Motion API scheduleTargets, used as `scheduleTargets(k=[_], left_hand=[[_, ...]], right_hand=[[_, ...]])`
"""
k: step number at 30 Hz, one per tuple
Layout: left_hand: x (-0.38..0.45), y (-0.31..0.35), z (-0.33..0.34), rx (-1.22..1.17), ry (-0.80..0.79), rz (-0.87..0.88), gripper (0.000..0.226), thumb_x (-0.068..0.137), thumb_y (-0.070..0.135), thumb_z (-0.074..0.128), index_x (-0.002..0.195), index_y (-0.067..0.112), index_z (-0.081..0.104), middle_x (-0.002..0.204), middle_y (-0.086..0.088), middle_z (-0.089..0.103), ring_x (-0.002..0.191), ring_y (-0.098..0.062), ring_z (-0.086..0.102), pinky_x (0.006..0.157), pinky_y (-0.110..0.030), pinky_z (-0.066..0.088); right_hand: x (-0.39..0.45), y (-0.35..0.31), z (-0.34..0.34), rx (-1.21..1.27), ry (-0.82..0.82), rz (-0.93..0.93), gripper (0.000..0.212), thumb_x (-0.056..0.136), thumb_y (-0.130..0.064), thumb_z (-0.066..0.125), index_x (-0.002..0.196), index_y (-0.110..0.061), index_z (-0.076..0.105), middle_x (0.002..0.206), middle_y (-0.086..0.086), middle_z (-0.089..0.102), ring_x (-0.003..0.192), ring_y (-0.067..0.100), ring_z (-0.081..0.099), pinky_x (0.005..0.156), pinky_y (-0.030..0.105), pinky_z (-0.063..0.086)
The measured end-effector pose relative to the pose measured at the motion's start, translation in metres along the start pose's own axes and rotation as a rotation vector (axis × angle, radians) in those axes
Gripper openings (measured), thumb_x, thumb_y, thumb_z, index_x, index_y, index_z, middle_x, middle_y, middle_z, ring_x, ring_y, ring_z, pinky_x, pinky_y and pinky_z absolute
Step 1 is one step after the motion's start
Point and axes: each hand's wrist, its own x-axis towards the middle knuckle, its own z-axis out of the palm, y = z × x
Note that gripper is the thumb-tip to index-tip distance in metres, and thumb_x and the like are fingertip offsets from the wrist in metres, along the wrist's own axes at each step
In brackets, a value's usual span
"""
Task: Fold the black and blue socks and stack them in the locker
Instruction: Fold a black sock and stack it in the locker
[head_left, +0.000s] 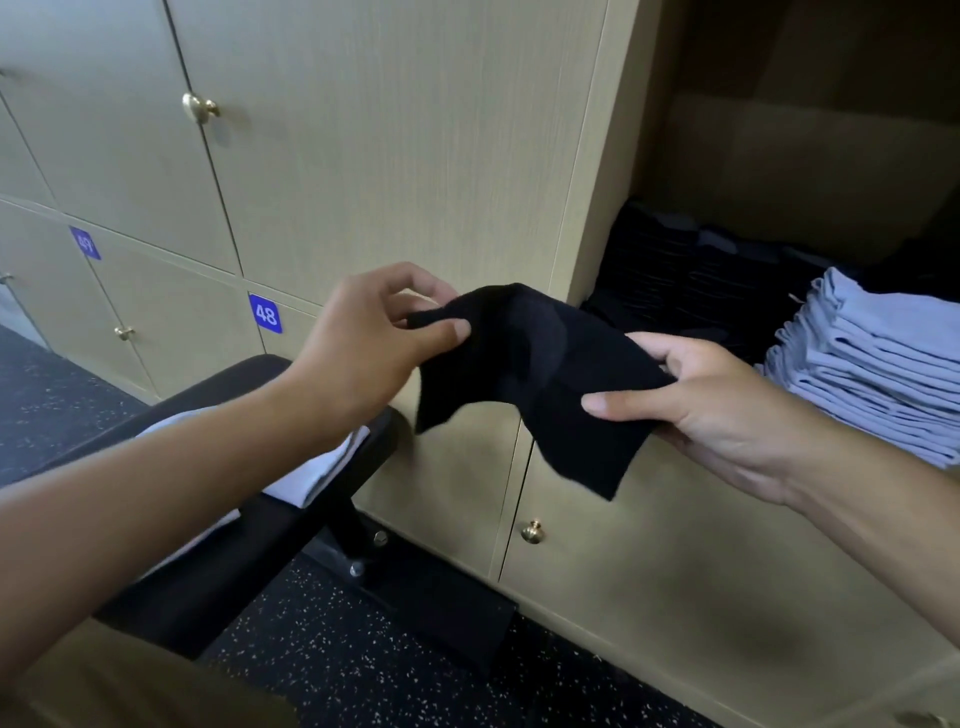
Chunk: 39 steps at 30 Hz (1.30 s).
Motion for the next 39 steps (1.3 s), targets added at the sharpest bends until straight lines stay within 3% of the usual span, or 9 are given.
scheduleTargets(k=[7, 12, 15, 17, 20, 23, 30, 36, 39], left_hand=[[0.012, -0.006, -0.022, -0.117, 0.069, -0.196, 0.015, 0.092, 0.014, 0.073, 0.107, 0.012, 0.072, 0.088, -0.002, 0.078, 0.070, -0.010, 0.072, 0.053, -0.019, 0.054], [0.012, -0.008, -0.026, -0.296, -0.009, -0.309, 0.026, 0.097, 0.021, 0.064, 0.112, 0.001, 0.071, 0.105, -0.013, 0.078, 0.090, -0.022, 0.076, 0.074, -0.033, 0.063], [0.013, -0.008, -0.028, -0.328, -0.042, -0.322, 0.029, 0.101, 0.027, 0.059, 0.112, 0.003, 0.070, 0.109, -0.010, 0.077, 0.099, -0.026, 0.074, 0.092, -0.044, 0.057], [0.013, -0.007, -0.030, -0.311, -0.046, -0.304, 0.032, 0.102, 0.030, 0.056, 0.116, 0.004, 0.069, 0.110, -0.008, 0.076, 0.098, -0.027, 0.073, 0.093, -0.048, 0.055], [0.012, -0.003, -0.029, -0.269, -0.023, -0.283, 0.030, 0.103, 0.031, 0.057, 0.115, 0.007, 0.070, 0.101, -0.004, 0.076, 0.087, -0.024, 0.071, 0.081, -0.043, 0.059], [0.011, -0.001, -0.028, -0.135, 0.054, -0.215, 0.020, 0.098, 0.027, 0.065, 0.106, 0.010, 0.072, 0.079, 0.004, 0.074, 0.074, -0.016, 0.068, 0.064, -0.031, 0.055], [0.008, 0.010, -0.016, -0.158, 0.082, -0.196, 0.013, 0.090, 0.016, 0.076, 0.096, 0.007, 0.068, 0.060, 0.008, 0.063, 0.055, -0.009, 0.064, 0.048, -0.019, 0.051], [0.008, 0.013, 0.014, -0.211, 0.032, -0.194, 0.019, 0.085, 0.009, 0.080, 0.088, 0.006, 0.062, 0.063, 0.000, 0.060, 0.062, -0.016, 0.068, 0.058, -0.021, 0.055], [0.008, 0.014, 0.031, -0.196, -0.012, -0.178, 0.021, 0.084, 0.010, 0.082, 0.089, 0.007, 0.061, 0.066, -0.004, 0.060, 0.063, -0.018, 0.066, 0.060, -0.024, 0.056]], right_hand=[[0.002, 0.014, -0.021, 0.070, 0.264, 0.010, 0.038, 0.080, -0.004, 0.079, 0.116, -0.011, 0.071, 0.107, 0.005, 0.078, 0.103, 0.019, 0.073, 0.100, 0.038, 0.053], [0.000, 0.013, -0.025, 0.192, 0.286, -0.038, 0.027, 0.097, -0.007, 0.062, 0.123, -0.011, 0.066, 0.112, 0.002, 0.077, 0.106, 0.015, 0.073, 0.082, 0.024, 0.058], [0.002, 0.012, -0.026, 0.236, 0.288, -0.093, 0.026, 0.104, -0.007, 0.049, 0.125, -0.008, 0.065, 0.118, 0.003, 0.075, 0.113, 0.015, 0.070, 0.095, 0.029, 0.057], [0.001, 0.009, -0.025, 0.246, 0.290, -0.123, 0.027, 0.106, -0.009, 0.045, 0.124, -0.009, 0.065, 0.117, 0.002, 0.075, 0.113, 0.014, 0.069, 0.097, 0.030, 0.056], [-0.002, 0.005, -0.024, 0.181, 0.322, -0.144, 0.024, 0.106, -0.013, 0.047, 0.120, -0.014, 0.067, 0.112, -0.003, 0.077, 0.107, 0.010, 0.071, 0.091, 0.031, 0.060], [-0.008, 0.002, -0.024, -0.073, 0.407, -0.157, 0.019, 0.102, -0.019, 0.058, 0.116, -0.018, 0.070, 0.101, -0.006, 0.079, 0.097, 0.009, 0.074, 0.089, 0.034, 0.057], [-0.013, -0.006, -0.013, -0.390, 0.554, -0.208, 0.012, 0.088, -0.026, 0.076, 0.100, -0.023, 0.074, 0.081, -0.012, 0.077, 0.086, 0.008, 0.072, 0.088, 0.041, 0.059], [-0.013, -0.013, 0.008, -0.357, 0.505, -0.224, 0.012, 0.089, -0.028, 0.075, 0.081, -0.034, 0.069, 0.076, -0.015, 0.076, 0.084, 0.004, 0.071, 0.088, 0.039, 0.058], [-0.011, -0.016, 0.019, -0.351, 0.471, -0.224, 0.014, 0.091, -0.024, 0.073, 0.079, -0.030, 0.069, 0.074, -0.005, 0.077, 0.082, 0.015, 0.072, 0.089, 0.044, 0.058]])
